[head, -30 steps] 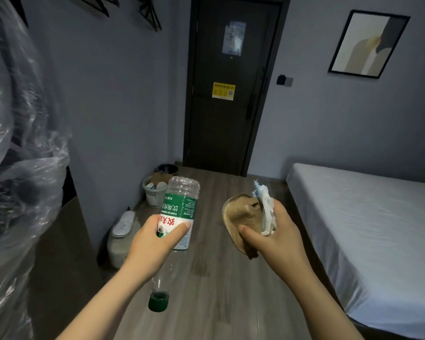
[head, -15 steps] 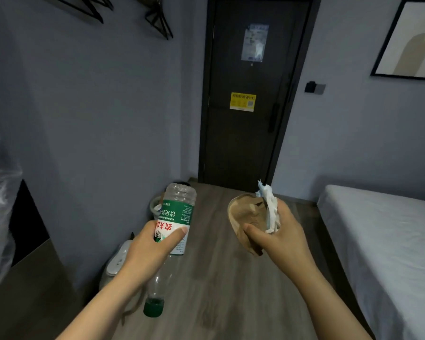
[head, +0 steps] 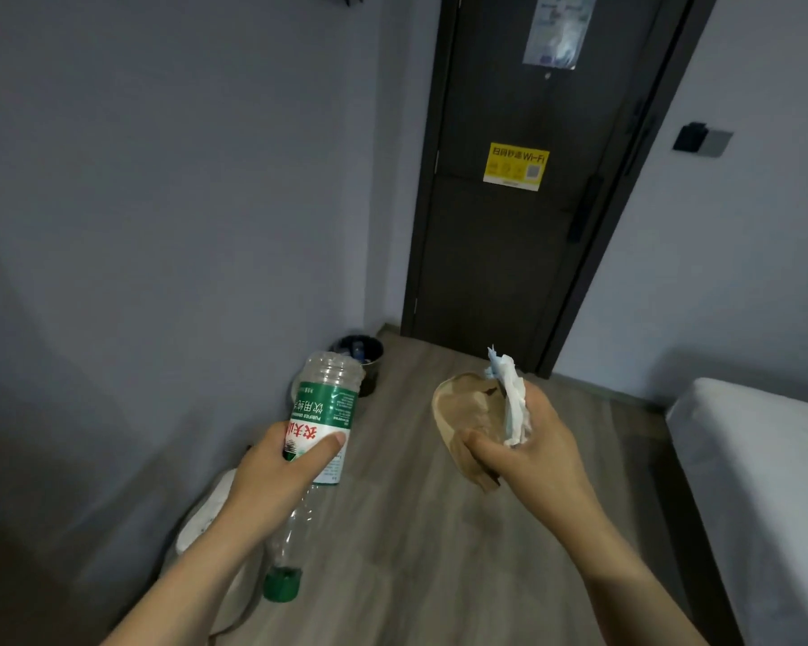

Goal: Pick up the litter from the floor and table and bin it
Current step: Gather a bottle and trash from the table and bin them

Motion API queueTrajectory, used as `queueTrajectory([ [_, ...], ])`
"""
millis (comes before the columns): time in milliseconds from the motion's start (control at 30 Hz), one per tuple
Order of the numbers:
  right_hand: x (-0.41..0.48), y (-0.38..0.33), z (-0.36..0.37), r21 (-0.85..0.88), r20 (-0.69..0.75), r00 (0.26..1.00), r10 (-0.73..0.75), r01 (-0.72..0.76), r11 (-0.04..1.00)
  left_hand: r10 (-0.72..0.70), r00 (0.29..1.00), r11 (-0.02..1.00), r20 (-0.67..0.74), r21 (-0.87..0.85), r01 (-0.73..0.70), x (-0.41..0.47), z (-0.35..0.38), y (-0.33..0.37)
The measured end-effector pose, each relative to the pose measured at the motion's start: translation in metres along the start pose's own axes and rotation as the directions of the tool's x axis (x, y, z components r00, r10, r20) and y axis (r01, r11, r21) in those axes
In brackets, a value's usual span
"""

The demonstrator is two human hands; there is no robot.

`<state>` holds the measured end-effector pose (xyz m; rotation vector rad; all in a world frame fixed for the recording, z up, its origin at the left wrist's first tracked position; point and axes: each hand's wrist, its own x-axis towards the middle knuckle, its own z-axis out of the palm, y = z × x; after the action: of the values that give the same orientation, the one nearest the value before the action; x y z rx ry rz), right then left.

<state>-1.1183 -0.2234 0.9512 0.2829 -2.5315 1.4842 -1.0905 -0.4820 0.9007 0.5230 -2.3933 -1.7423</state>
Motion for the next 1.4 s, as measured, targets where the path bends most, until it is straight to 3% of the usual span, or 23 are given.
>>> queueTrajectory([
  [300, 0.165, 0.026, 0.061, 0.021, 0.019, 0.999, 0.037, -0.037, 0.999, -0.021, 0.999, 1.000, -0.025, -0.003, 0.021, 0.185, -0.002, 0.014],
  [1000, 0.534, 0.154, 0.132, 0.009, 0.159, 0.986, 0.057, -0.059, 0.998, -0.112, 0.983, 0.991, -0.144, 0.056, 0.122, 0.513, 0.088, 0.048],
  [1400, 0.693, 0.217, 0.214, -0.024, 0.288, 0.944, 0.160, -0.160, 0.987, -0.231, 0.960, 0.965, -0.156, 0.090, 0.247, 0.675, 0.106, 0.023],
])
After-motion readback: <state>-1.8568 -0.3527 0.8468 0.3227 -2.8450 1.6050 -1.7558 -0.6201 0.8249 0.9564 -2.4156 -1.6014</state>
